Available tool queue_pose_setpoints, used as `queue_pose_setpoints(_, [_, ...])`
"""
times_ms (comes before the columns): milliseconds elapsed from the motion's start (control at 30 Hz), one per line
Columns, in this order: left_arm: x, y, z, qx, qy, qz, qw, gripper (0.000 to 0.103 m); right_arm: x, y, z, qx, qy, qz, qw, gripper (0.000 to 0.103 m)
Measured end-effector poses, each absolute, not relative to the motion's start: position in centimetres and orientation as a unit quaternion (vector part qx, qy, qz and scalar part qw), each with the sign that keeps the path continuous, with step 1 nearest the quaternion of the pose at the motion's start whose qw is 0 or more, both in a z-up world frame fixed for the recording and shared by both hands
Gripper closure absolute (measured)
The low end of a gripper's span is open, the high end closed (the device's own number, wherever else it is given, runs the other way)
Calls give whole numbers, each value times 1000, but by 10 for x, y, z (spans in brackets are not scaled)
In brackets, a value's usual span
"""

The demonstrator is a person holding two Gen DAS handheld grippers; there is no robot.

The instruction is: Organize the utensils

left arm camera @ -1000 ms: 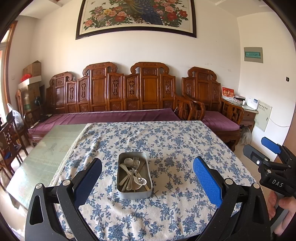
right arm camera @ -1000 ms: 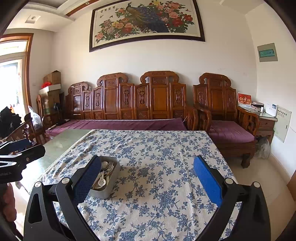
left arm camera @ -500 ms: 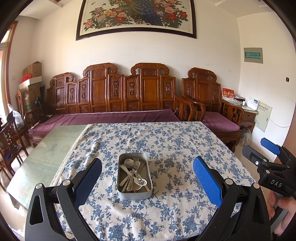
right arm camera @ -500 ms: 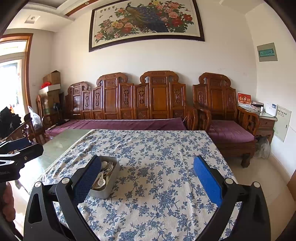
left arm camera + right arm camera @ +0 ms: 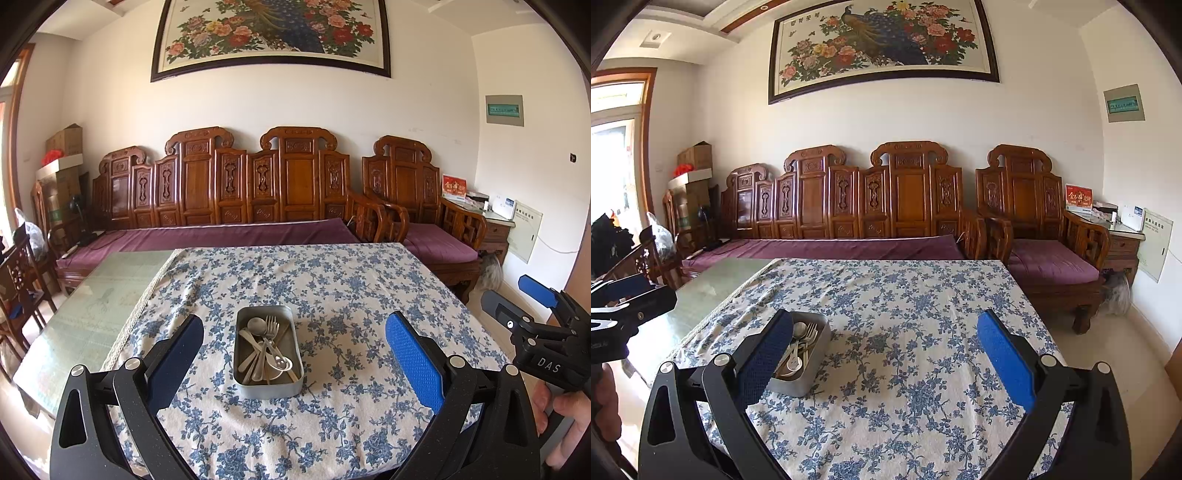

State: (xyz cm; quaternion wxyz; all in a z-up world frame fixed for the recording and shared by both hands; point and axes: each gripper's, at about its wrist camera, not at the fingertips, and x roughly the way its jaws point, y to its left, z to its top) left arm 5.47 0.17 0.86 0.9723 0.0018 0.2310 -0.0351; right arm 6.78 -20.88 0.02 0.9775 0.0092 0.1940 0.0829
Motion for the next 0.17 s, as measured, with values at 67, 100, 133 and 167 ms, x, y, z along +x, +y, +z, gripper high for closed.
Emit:
queue_pose_setpoints(67, [55, 2, 9, 1, 232, -35, 972, 8, 68, -209, 0, 10, 194, 83, 977, 3])
queue_pose_setpoints(100, [55, 1, 9, 2, 232, -36, 972, 8, 68, -209, 0, 10, 194, 83, 977, 3])
queue_pose_setpoints(133, [55, 1, 10, 2, 232, -36, 972, 8, 68, -208, -1, 10, 194, 83, 977, 3])
queue_pose_setpoints(167, [55, 0, 10, 2, 232, -37, 972, 8, 68, -208, 0, 10, 194, 83, 977, 3])
